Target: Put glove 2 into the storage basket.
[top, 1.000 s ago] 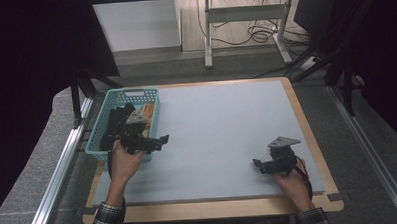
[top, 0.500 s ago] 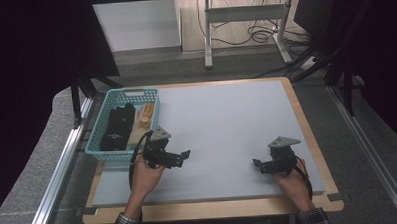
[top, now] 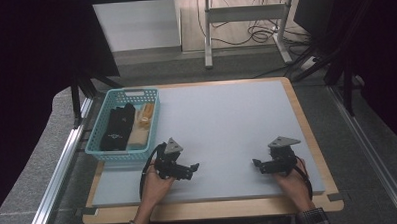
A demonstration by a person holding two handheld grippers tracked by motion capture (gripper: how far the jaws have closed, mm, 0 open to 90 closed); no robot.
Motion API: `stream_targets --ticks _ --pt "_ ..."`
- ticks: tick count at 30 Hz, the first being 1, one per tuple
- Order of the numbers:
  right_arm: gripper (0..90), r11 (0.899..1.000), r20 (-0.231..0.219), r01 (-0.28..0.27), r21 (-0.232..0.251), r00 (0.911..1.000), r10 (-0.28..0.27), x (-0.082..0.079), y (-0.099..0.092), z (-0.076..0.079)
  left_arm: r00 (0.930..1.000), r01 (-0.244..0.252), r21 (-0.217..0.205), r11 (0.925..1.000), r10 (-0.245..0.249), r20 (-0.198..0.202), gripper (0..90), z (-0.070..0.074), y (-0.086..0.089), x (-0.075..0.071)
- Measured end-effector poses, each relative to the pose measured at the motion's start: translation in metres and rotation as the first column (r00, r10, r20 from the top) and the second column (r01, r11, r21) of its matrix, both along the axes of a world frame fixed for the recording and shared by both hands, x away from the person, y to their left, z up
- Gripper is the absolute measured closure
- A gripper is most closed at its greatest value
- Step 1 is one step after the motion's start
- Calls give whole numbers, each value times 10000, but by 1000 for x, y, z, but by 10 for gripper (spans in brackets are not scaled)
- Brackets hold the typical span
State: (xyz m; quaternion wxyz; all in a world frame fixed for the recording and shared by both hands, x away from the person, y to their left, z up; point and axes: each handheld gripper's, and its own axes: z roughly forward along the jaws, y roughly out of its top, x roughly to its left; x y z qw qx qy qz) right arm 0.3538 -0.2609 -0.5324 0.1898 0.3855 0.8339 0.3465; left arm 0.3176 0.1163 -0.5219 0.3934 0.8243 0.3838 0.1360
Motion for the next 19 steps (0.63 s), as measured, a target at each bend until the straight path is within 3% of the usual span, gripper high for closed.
stream_targets --ticks 5,10,19 --pt "106 10000 -1 2 -1 10000 -2 0 0 0 9995 74 228 9997 -67 -301 0 -12 -3 -1" --pt "106 10000 1 -1 -4 10000 1 0 0 0 9984 14 885 9961 37 -570 0 -24 -10 -1" --pt "105 10000 4 -9 -16 10000 9 0 0 0 9989 -74 893 9960 115 -459 0 -26 -11 -2"
